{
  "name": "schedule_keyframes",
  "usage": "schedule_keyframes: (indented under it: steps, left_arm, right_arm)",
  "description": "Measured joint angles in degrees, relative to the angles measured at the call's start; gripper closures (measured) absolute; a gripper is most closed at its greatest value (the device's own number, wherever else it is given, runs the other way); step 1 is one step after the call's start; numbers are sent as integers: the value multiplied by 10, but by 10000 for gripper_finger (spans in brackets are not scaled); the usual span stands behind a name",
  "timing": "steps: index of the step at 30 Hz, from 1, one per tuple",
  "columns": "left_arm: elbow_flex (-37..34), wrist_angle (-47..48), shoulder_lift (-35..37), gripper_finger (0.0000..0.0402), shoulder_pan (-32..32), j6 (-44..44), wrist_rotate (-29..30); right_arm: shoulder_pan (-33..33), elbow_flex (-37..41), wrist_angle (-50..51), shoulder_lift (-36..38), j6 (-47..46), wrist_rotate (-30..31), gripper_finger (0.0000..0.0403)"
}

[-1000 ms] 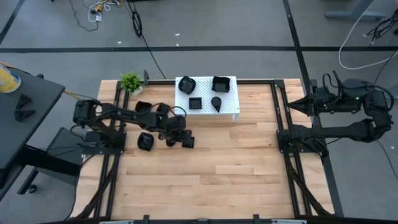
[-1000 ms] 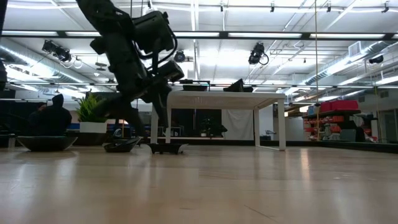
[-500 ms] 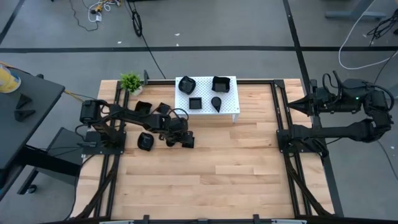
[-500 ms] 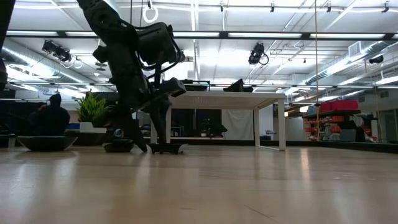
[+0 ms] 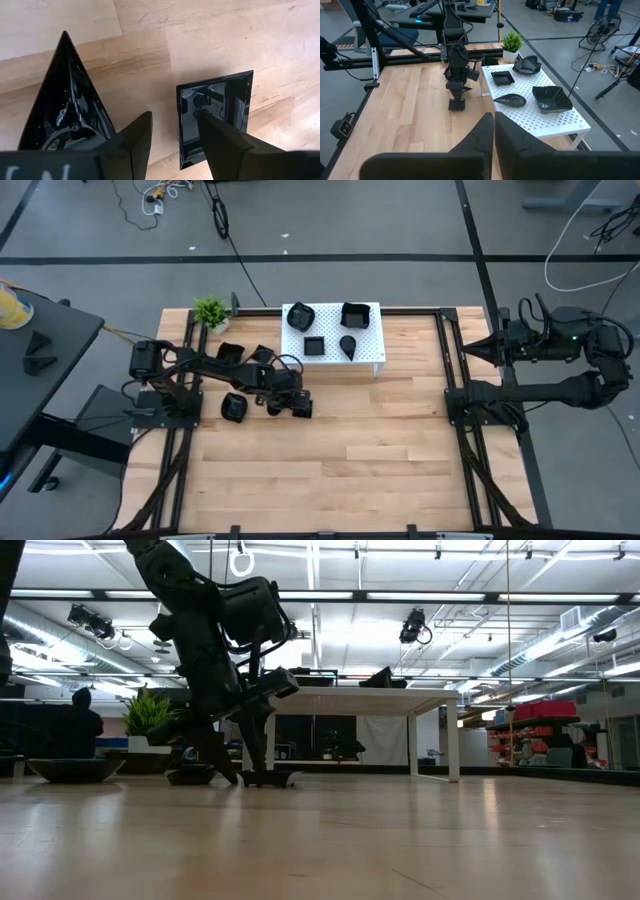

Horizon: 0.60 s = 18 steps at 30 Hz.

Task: Pick & Place Mini shaped plates
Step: Stack the square plate on top of the square plate on the shelf

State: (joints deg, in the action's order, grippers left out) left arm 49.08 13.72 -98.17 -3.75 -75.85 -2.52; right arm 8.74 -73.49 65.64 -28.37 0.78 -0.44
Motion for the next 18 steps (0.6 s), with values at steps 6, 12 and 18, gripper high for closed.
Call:
schedule_keyframes:
  steps: [6,12,18]
  left_arm:
    - [0,0,-2,241,0,0,-2]
    - [0,-1,-3,241,0,-6,-7]
    - [13,-1,-6,241,4,-9,-6]
  right_arm:
    - [0,0,0,0,0,0,383]
    - [0,0,0,0,0,0,383]
    - [0,0,0,0,0,0,383]
